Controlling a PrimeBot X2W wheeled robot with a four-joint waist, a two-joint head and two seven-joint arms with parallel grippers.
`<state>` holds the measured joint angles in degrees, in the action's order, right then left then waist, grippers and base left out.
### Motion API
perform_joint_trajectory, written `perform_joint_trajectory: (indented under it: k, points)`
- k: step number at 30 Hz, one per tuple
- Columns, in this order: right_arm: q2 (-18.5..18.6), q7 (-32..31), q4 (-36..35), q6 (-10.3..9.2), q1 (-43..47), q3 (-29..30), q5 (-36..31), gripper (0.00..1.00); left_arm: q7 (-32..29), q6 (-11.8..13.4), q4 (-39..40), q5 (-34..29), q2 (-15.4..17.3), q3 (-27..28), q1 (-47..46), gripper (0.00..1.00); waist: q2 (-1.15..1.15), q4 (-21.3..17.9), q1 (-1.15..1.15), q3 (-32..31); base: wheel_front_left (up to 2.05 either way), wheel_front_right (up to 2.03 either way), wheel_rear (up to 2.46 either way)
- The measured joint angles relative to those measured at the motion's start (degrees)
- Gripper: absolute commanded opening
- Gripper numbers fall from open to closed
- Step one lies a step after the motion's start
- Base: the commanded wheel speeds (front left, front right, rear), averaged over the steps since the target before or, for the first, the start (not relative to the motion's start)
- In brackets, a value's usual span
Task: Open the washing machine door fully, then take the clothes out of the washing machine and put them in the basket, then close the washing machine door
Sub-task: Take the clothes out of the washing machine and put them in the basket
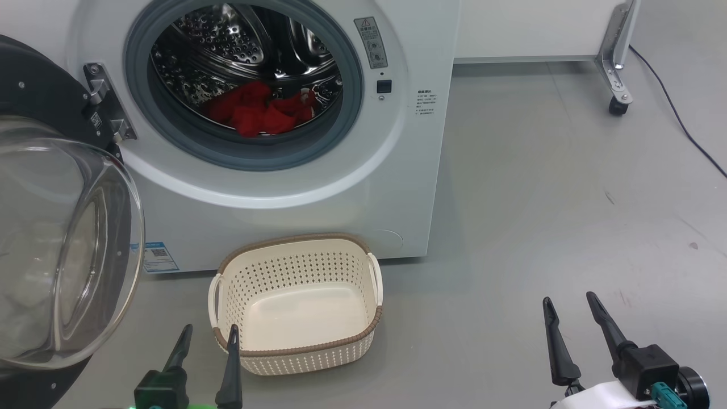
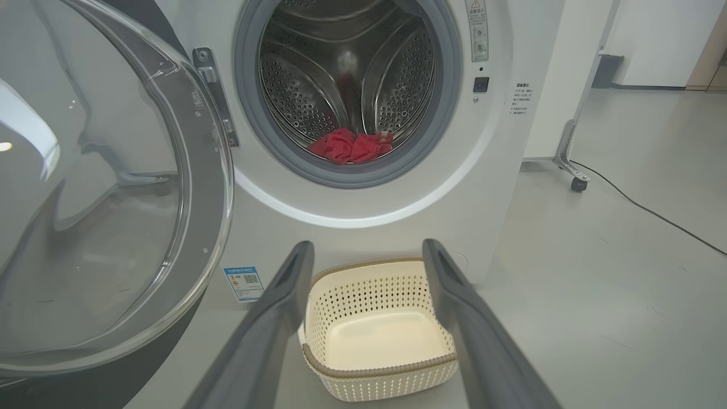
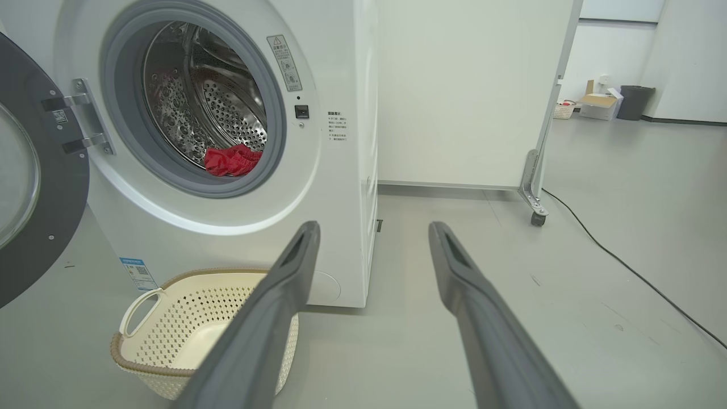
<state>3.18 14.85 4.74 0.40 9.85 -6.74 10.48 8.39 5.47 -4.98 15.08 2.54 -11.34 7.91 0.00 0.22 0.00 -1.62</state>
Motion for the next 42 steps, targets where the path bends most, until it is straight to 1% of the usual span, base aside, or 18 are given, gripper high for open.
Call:
perform_joint_trajectory:
  k: [21, 42]
  points:
    - [-0.1, 0.0, -0.6, 0.03, 0.0, 0.3, 0.0, 1.0, 0.3, 0.3, 2.4, -0.6, 0.0, -1.1, 0.0, 1.0, 0.0, -0.2, 0.0, 0.2, 0.16, -0.16, 0.0]
    - [-0.3, 0.0, -0.5, 0.05, 0.0, 0.5, 0.0, 1.0, 0.3, 0.8, 3.0, -0.5, 0.1, -1.4, 0.1, 1.0, 0.0, -0.5, 0.0, 0.0, 0.83, -0.83, 0.0]
